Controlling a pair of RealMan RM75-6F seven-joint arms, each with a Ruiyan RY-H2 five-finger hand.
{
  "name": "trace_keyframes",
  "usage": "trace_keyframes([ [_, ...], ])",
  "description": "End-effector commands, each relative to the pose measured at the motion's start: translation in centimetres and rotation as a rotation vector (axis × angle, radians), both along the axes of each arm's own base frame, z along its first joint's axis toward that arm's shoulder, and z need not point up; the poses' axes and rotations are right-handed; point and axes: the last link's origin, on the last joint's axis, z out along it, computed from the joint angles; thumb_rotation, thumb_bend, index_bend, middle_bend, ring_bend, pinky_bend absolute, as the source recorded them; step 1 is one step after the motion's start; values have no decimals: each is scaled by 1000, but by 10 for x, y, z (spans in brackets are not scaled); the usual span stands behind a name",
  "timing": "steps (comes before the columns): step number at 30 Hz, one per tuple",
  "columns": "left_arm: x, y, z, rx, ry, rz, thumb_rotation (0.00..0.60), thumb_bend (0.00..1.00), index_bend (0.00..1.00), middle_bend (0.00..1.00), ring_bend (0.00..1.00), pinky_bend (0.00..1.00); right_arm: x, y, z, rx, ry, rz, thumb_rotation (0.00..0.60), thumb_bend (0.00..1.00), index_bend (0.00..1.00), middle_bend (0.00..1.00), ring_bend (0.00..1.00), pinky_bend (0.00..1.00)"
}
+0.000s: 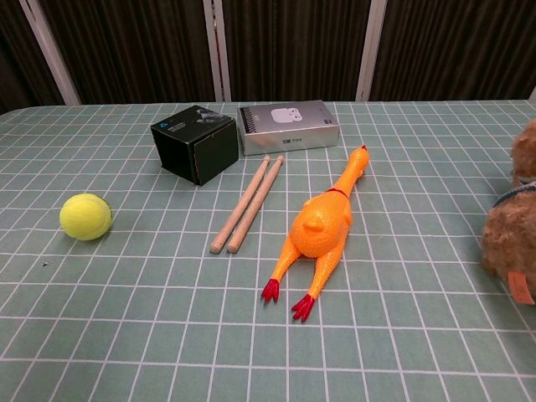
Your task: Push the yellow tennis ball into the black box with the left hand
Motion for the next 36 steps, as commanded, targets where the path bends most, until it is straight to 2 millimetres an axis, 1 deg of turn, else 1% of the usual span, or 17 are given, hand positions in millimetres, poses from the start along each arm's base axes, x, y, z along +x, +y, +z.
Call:
trace_keyframes([
  [1, 0, 7, -14, -41, 22, -1, 600, 375, 481, 605, 284, 418, 0, -1, 1, -4, -6, 2, 600, 341, 0, 0, 0, 0],
  [4, -1, 14, -21, -56, 30, 14, 600, 375, 481, 599, 284, 418, 0, -1, 2, -6, -10, 3, 600, 341, 0, 0, 0, 0],
  [9, -1, 24, -26, -69, 39, 20, 600, 375, 473, 594, 284, 418, 0, -2, 0, 3, -3, 1, 600, 342, 0, 0, 0, 0],
  [10, -1, 26, -26, -70, 41, 22, 600, 375, 461, 592, 284, 418, 0, -3, 0, 4, -2, 0, 600, 342, 0, 0, 0, 0],
  [14, -1, 35, -29, -77, 47, 30, 600, 375, 339, 538, 283, 418, 0, -4, -1, 4, 0, -4, 600, 342, 0, 0, 0, 0],
  [16, 1, 39, -30, -81, 44, 32, 600, 375, 325, 538, 283, 418, 0, -4, -1, 1, 0, -4, 600, 341, 0, 0, 0, 0],
  [18, 2, 43, -32, -92, 43, 34, 600, 375, 333, 553, 284, 418, 0, -4, 0, 0, -2, -5, 600, 342, 0, 0, 0, 0],
  [24, 7, 52, -38, -116, 45, 40, 600, 375, 406, 592, 299, 418, -1, -3, 1, -5, -8, -3, 600, 342, 0, 0, 0, 0],
  [36, 16, 69, -47, -124, 39, 43, 600, 375, 404, 561, 299, 415, -1, -5, 5, -12, -18, 1, 600, 342, 0, 0, 0, 0],
])
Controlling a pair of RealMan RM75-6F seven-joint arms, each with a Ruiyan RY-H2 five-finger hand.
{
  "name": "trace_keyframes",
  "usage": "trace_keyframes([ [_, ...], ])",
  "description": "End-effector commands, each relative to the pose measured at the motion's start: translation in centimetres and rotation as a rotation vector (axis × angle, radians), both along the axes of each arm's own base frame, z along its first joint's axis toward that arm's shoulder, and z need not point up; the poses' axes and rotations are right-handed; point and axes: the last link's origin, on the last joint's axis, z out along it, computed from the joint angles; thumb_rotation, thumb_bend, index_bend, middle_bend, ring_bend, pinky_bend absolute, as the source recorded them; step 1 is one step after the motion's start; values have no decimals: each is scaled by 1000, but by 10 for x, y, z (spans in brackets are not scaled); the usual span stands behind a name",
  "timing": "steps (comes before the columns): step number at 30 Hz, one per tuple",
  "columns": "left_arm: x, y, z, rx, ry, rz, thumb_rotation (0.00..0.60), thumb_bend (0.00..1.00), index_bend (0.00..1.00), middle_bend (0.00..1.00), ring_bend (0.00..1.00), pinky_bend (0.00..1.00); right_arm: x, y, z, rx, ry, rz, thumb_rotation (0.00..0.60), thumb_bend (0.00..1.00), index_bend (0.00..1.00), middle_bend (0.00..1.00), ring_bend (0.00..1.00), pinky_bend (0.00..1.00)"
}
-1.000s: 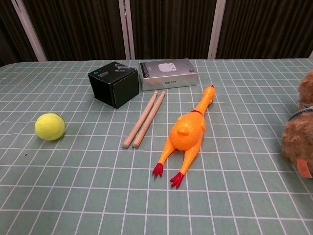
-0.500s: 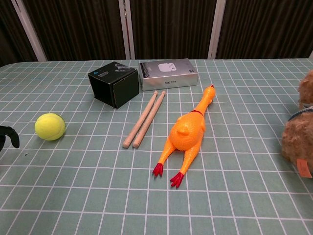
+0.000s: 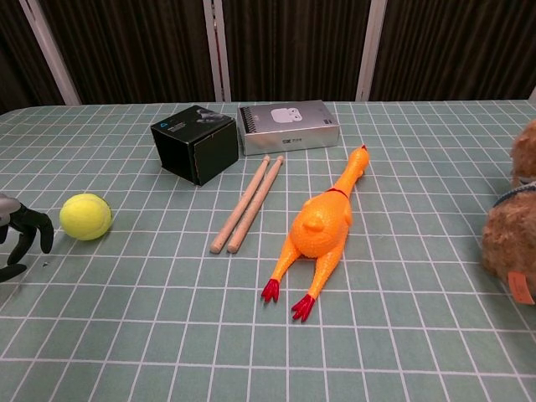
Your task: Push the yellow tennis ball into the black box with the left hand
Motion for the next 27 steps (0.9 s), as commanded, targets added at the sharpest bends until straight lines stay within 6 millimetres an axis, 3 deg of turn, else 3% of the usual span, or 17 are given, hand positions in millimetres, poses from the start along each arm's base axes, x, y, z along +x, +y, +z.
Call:
trace_keyframes([
  [1, 1, 2, -1, -1, -2, 0, 600, 375, 403, 557, 299, 415, 0, 0, 0, 0, -1, 0, 600, 342, 0, 0, 0, 0],
  [27, 10, 27, -10, -9, -32, 6, 600, 376, 347, 492, 299, 404, 0, 1, 2, -2, -8, 6, 600, 342, 0, 0, 0, 0],
])
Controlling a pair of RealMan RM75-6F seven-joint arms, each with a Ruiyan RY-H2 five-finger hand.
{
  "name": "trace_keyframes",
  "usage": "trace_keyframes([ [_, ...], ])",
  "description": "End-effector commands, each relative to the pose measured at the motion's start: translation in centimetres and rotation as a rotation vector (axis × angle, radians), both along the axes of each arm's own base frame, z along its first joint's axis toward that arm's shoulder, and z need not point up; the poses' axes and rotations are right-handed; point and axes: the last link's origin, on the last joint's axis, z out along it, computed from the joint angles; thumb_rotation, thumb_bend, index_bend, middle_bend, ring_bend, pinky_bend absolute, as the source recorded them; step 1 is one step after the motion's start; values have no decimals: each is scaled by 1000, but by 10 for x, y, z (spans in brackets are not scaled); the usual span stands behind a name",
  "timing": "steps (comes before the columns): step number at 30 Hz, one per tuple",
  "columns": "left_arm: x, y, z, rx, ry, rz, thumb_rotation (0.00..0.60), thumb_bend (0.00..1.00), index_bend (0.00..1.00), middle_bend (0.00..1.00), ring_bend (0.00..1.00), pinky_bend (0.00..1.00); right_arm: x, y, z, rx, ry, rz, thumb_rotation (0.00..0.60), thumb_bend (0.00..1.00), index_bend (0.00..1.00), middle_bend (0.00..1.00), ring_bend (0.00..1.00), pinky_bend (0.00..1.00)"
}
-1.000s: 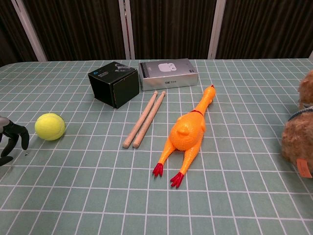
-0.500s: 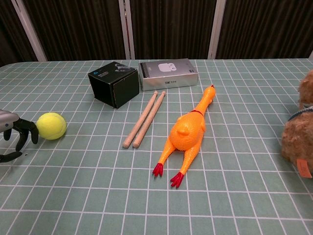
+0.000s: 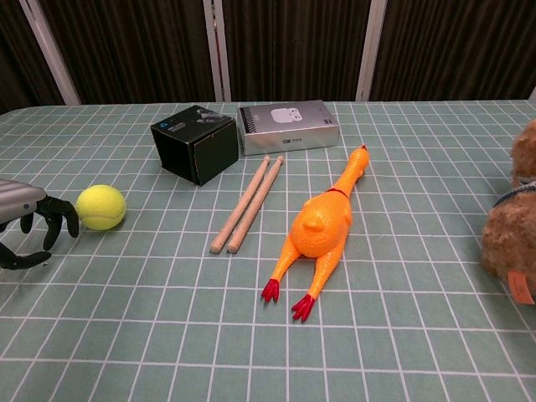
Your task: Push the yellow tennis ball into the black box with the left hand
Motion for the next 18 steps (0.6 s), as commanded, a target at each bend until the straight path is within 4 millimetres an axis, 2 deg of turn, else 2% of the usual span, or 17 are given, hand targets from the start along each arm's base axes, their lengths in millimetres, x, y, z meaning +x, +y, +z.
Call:
trace_keyframes([
  [1, 0, 3, -1, 2, -4, 4, 600, 376, 343, 490, 299, 404, 0, 0, 0, 0, 0, 0, 600, 342, 0, 0, 0, 0],
  [18, 5, 33, -4, 11, -15, 21, 600, 376, 318, 482, 297, 400, 0, 0, 1, -5, -2, 5, 600, 342, 0, 0, 0, 0],
])
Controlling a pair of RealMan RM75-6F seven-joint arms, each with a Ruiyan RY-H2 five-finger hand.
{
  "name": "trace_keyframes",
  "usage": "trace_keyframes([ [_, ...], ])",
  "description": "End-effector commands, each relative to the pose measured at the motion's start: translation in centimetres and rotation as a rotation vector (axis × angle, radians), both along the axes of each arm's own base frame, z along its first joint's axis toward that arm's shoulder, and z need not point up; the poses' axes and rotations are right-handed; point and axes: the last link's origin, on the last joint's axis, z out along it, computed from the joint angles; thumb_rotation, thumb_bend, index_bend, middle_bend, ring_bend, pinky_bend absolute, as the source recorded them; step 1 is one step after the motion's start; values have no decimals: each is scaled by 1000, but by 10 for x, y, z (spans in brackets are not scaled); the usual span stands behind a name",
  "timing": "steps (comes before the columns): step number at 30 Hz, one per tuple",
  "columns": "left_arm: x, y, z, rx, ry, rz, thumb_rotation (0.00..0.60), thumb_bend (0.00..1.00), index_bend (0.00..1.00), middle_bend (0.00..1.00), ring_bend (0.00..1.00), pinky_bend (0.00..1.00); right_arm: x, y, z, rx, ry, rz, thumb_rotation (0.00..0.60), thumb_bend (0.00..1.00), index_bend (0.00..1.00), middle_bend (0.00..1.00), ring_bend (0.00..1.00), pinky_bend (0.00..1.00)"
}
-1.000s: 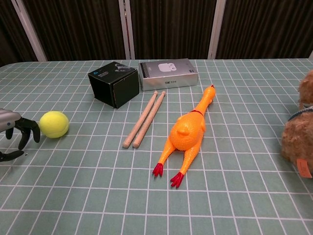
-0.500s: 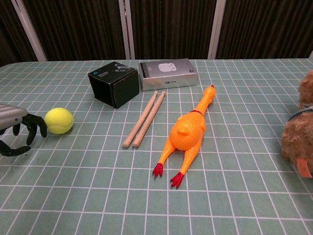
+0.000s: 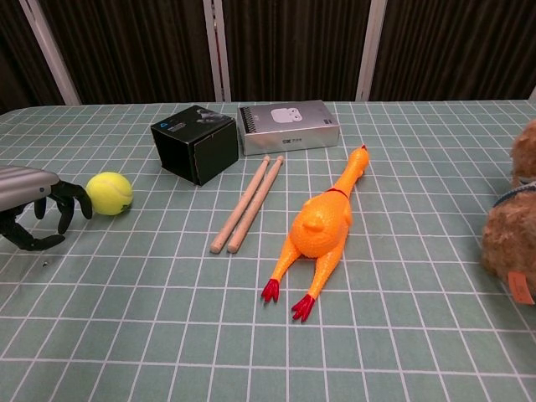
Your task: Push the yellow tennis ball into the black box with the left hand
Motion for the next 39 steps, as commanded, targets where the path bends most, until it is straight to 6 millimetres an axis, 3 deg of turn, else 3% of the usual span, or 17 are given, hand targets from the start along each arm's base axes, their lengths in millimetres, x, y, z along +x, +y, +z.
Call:
trace_keyframes([
  [1, 1, 8, -3, -1, 3, 7, 600, 376, 318, 481, 297, 400, 0, -1, 1, -2, -1, 1, 600, 342, 0, 0, 0, 0],
  [17, 4, 27, -4, -3, 1, 13, 600, 376, 319, 476, 297, 374, -1, -3, 3, -10, -4, -4, 600, 342, 0, 0, 0, 0],
  [22, 1, 27, -1, 8, 2, 12, 600, 375, 324, 475, 294, 260, -1, -4, 1, -4, 0, -6, 600, 342, 0, 0, 0, 0],
  [26, 0, 29, 0, 19, -5, 18, 600, 376, 328, 473, 289, 227, 0, -3, 0, -2, 2, -4, 600, 342, 0, 0, 0, 0],
  [39, 7, 42, -3, 6, -1, 21, 600, 376, 321, 445, 278, 221, 0, -5, 2, -9, -3, -3, 600, 342, 0, 0, 0, 0],
])
